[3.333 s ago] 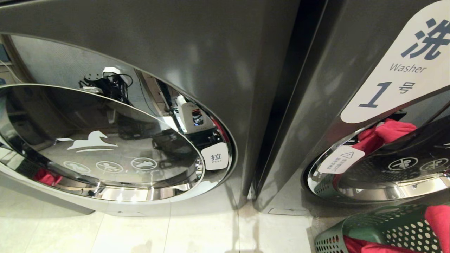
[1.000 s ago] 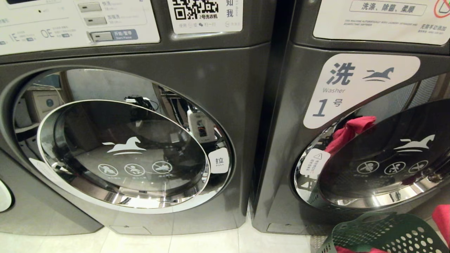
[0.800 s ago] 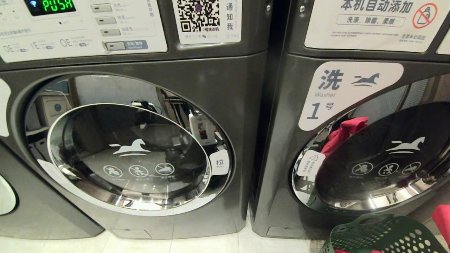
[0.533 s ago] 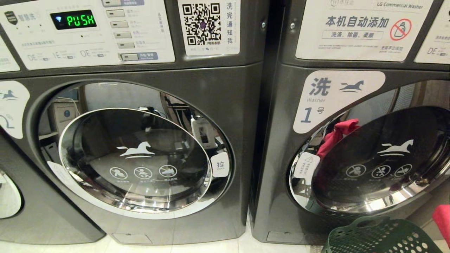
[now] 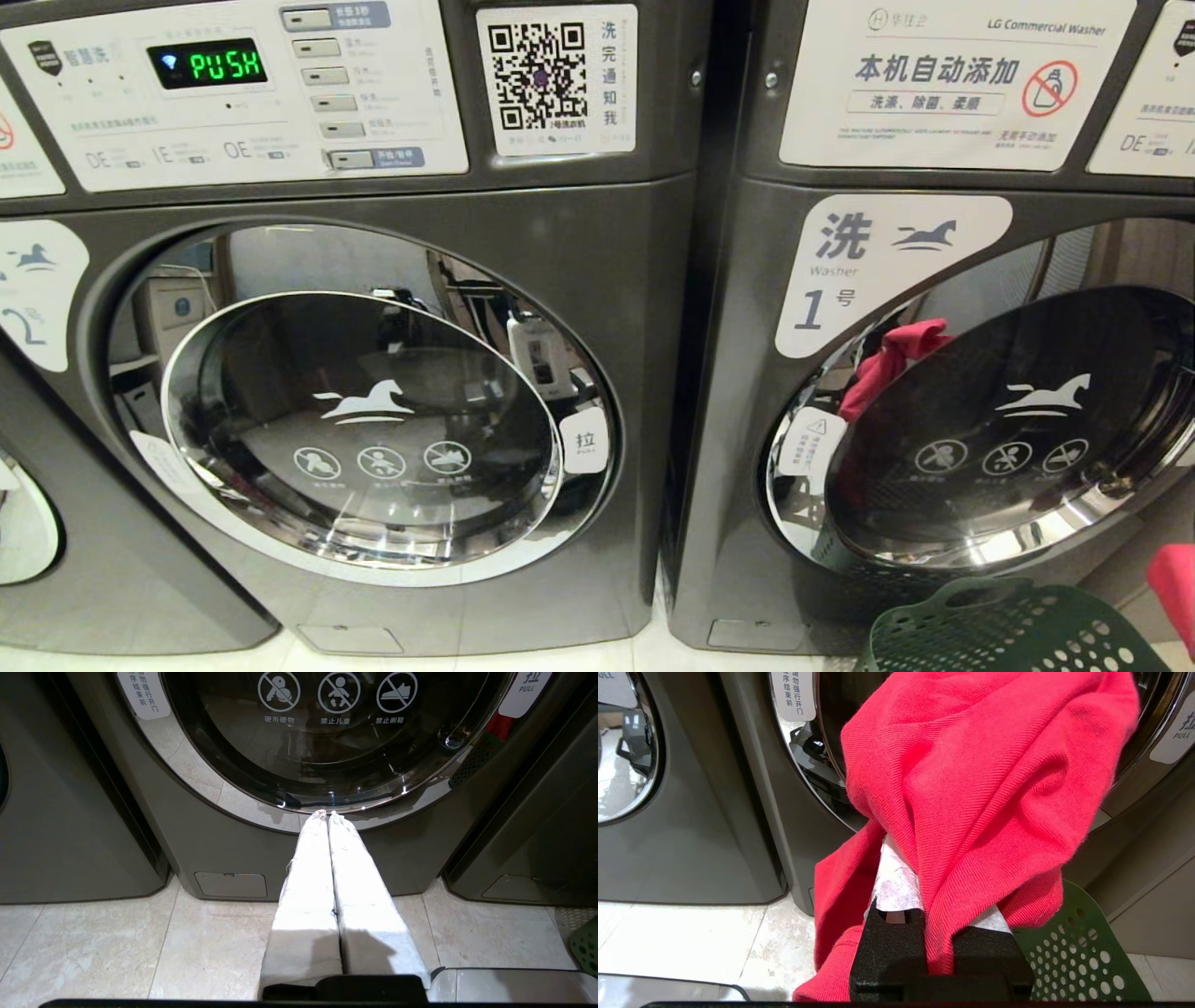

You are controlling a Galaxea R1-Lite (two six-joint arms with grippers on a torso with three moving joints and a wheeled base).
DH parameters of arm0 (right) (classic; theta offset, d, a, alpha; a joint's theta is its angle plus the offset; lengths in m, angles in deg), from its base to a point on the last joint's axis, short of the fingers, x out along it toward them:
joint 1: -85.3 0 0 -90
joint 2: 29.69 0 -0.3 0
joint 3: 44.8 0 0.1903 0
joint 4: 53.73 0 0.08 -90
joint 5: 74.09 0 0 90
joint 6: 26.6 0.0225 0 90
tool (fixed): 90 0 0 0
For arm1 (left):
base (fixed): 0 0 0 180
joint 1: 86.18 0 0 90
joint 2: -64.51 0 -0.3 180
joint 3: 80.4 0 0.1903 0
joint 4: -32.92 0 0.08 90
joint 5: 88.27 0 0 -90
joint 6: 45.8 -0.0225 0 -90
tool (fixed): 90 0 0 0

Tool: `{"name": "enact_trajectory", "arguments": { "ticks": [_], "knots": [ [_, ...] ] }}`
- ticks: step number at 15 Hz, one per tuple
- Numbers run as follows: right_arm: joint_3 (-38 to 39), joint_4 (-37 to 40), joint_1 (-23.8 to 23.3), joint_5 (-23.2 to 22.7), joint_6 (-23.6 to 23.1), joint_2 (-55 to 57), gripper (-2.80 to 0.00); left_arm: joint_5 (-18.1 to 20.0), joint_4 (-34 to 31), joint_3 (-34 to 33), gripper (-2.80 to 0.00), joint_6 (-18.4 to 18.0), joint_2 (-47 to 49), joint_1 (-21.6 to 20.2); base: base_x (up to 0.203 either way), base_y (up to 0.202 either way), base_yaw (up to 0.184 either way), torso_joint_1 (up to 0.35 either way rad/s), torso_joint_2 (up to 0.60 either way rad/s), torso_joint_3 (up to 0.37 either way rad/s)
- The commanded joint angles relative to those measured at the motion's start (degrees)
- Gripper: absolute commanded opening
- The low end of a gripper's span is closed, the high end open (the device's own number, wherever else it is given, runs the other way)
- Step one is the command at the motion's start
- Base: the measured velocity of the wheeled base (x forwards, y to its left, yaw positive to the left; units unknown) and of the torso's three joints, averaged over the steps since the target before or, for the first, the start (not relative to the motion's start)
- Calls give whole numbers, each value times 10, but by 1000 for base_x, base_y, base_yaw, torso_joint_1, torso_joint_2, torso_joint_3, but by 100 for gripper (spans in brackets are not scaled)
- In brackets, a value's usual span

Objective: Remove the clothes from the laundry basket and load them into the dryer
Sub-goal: Put the clothes in the dryer

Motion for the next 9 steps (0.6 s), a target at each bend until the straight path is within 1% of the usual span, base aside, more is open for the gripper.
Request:
{"name": "enact_trajectory", "arguments": {
  "ticks": [1,3,9],
  "knots": [
    [0,0,0,0,0,1,-280,0,-1,0,-280,0,0,0,0,0,0,0,0,0],
    [0,0,0,1,0,0,-280,0,-1,0,-280,0,0,0,-1,118,4,2,2,2],
    [0,0,0,2,0,0,-280,1,-1,0,-280,0,0,0,0,195,-2,2,3,3]
  ]
}}
